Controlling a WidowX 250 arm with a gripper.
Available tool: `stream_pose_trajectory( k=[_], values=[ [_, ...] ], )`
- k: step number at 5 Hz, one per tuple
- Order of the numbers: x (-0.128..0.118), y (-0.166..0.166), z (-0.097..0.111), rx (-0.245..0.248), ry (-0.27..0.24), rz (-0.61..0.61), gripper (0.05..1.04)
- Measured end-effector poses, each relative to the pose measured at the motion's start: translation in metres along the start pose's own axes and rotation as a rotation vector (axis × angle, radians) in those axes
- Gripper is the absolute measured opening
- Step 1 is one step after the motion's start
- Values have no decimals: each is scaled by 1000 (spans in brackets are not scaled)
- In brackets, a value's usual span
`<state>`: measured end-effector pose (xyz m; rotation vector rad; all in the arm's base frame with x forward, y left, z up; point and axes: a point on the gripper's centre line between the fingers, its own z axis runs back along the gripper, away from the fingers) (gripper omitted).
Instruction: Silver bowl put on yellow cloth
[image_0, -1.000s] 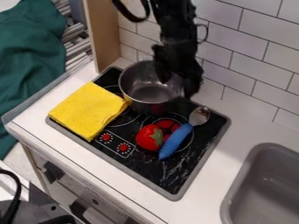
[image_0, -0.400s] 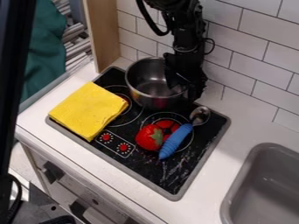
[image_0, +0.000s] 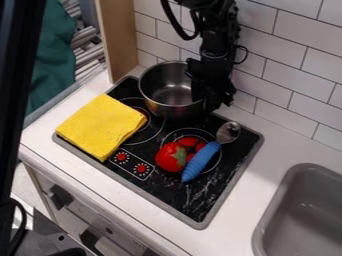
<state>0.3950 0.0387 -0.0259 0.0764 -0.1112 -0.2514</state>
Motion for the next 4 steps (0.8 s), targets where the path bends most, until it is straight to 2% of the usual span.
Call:
stream_pose_trajectory(
  k=[1, 2, 3, 4],
  values=[
    [-3, 0, 18, 55, -12, 61, 197],
    [-6, 6, 45, 101, -60, 112, 86],
    [-12, 13, 81, 145, -99, 126, 62],
    [-38, 20, 95, 141, -92, 179, 61]
  ],
)
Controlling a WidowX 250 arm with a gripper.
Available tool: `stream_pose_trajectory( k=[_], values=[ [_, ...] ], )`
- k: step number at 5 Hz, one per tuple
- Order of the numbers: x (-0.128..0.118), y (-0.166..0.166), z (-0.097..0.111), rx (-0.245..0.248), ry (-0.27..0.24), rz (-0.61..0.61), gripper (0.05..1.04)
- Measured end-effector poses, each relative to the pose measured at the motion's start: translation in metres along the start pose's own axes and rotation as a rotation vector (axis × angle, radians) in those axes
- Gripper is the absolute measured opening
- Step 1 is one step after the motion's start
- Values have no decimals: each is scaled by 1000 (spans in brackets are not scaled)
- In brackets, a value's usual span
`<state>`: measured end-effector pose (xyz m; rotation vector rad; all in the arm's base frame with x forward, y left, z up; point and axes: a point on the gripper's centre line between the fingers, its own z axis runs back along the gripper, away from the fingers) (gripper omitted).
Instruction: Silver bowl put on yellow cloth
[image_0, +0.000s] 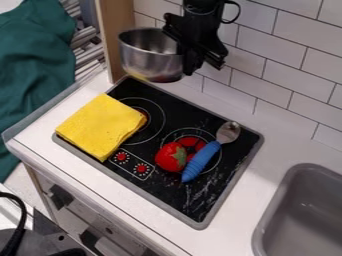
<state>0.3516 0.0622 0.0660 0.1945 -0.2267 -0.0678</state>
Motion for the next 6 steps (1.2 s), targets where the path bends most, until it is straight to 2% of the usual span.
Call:
stream_pose_trajectory(
  k=[2, 4, 6],
  values=[
    [-57, 17, -23, -28, 80, 107, 61],
    [-67, 32, -43, 45, 19, 191, 61],
    [-77, 48, -56, 100, 54, 209, 61]
  ],
)
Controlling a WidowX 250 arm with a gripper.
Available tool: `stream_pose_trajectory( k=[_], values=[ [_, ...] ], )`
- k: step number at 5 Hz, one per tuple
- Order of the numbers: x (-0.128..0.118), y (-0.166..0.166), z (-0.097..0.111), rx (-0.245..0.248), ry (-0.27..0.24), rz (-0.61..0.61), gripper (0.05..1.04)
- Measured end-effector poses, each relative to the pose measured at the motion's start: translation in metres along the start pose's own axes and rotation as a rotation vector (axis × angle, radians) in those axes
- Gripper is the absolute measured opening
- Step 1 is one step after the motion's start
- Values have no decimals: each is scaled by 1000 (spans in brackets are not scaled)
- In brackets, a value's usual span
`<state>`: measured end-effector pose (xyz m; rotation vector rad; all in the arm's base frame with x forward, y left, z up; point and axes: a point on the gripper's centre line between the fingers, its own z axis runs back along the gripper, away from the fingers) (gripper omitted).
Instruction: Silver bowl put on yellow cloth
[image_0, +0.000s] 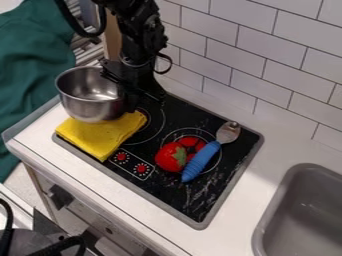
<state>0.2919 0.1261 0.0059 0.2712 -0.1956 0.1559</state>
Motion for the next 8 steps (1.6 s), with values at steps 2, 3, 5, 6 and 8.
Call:
stream_pose_trajectory(
  k=[2, 3, 5, 6, 8],
  values=[
    [-1, 0, -4, -24, 4, 8, 246],
    [3, -4, -1, -27, -4, 7, 515],
    [21, -25, 46, -66, -60, 21, 1019],
    [34, -40, 69, -129, -67, -15, 1011],
    [42, -57, 79, -181, -74, -26, 1010]
  ],
)
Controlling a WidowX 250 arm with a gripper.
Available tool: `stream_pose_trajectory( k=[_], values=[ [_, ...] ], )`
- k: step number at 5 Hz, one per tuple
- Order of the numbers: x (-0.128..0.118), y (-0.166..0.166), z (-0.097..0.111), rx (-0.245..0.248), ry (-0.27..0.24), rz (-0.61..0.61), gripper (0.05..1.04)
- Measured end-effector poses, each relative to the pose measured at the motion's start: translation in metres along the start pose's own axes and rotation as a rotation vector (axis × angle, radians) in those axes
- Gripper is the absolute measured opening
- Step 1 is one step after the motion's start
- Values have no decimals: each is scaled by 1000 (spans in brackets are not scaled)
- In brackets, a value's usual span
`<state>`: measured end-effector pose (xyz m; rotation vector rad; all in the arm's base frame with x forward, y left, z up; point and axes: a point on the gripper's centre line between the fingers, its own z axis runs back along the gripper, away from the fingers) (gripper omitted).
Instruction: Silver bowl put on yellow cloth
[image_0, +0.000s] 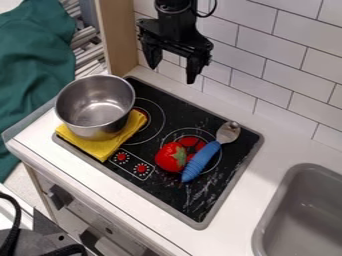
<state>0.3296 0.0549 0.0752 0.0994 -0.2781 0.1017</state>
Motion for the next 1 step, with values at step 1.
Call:
stream_pose_trajectory(
  k=[1],
  values=[
    [2, -1, -1, -3, 2, -6, 1010]
  ],
)
